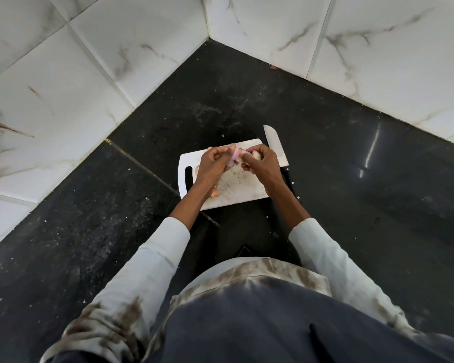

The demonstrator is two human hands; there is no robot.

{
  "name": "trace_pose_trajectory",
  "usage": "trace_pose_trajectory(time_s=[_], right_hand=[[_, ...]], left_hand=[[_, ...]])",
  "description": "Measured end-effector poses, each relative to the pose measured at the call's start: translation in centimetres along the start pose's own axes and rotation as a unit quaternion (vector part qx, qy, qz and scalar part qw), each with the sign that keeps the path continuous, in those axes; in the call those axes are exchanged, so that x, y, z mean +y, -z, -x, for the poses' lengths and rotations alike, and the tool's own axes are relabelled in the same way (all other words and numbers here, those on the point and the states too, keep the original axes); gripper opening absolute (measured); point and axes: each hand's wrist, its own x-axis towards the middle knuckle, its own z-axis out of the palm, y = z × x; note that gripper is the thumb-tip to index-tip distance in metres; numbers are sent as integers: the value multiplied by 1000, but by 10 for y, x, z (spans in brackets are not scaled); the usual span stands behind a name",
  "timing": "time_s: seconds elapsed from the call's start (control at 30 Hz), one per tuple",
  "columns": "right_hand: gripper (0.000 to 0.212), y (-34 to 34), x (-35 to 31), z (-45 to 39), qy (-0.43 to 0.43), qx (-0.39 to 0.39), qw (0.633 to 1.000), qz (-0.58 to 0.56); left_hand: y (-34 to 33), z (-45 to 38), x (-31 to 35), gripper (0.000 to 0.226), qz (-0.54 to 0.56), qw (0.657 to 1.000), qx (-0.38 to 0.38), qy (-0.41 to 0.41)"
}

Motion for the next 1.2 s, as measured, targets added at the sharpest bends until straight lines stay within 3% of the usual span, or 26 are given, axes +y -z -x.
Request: trace_pose_trajectory(time_s=[0.63,0.9,1.03,1.2], right_hand=[[5,0,-4,2,-14,-19,1000,18],[12,8,0,-1,-31,41,999,10],[11,6,3,-3,-21,72,996,56],[24,-5,6,0,52,64,981,177]], left_hand=[[14,-4,-20,26,65,997,-14,39],[26,-11,-20,45,150,984,-2,97],[30,-12,-20,46,183,976,4,114],[27,-9,-19,39,177,976,3,129]])
